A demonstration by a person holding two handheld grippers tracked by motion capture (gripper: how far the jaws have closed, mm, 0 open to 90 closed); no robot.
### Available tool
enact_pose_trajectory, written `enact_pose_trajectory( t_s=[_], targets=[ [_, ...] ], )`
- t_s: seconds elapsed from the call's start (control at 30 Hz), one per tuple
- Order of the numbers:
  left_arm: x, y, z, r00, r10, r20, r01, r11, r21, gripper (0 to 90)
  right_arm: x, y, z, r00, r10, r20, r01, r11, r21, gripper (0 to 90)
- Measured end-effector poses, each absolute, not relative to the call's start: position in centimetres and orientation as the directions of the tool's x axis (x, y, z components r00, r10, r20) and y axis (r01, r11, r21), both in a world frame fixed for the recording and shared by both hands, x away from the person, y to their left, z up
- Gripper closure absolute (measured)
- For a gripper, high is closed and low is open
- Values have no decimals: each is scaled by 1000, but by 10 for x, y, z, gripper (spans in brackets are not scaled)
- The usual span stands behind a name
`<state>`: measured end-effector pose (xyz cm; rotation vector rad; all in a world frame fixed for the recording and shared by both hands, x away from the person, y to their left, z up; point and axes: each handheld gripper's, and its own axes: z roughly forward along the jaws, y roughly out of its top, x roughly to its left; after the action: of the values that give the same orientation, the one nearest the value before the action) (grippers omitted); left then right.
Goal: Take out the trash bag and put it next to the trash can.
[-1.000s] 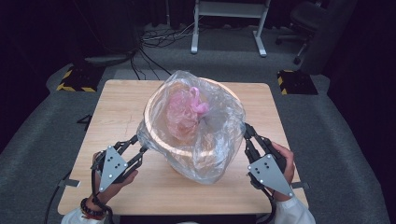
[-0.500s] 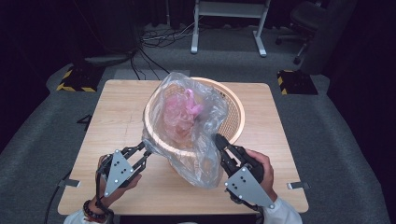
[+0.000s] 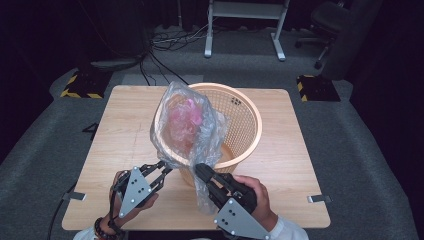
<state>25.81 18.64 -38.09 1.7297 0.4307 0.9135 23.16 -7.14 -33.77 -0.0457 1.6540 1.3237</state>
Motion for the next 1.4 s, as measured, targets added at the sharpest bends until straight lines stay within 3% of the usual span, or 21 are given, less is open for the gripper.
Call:
enact_pose_trajectory(
  t_s=[0.3,0.5,0.63,0.9,1.23,1.3,1.4],
  targets=[
    [254,189,-378,688,646,331,-187,-283,941,715,237,-56,-350,-558,476,-680,-554,396,732,900],
    [250,195,-375,747,618,246,-192,-155,969,446,239,-52,-360,-581,482,-656,-550,362,752,900],
    [251,194,-373,763,615,199,-160,-119,980,397,242,-47,-367,-584,467,-664,-549,376,747,900],
    [254,197,-367,798,591,118,-107,-55,993,377,249,-46,-380,-618,461,-637,-524,362,771,900],
    [257,186,-357,811,576,99,-47,-105,993,333,259,-37,-399,-647,408,-644,-498,413,763,900],
    [255,181,-357,802,585,121,-51,-134,990,382,261,-38,-400,-655,405,-638,-491,413,767,900],
    [254,176,-358,764,624,166,-81,-163,983,570,265,-42,-402,-670,400,-626,-477,413,775,900]
  ],
)
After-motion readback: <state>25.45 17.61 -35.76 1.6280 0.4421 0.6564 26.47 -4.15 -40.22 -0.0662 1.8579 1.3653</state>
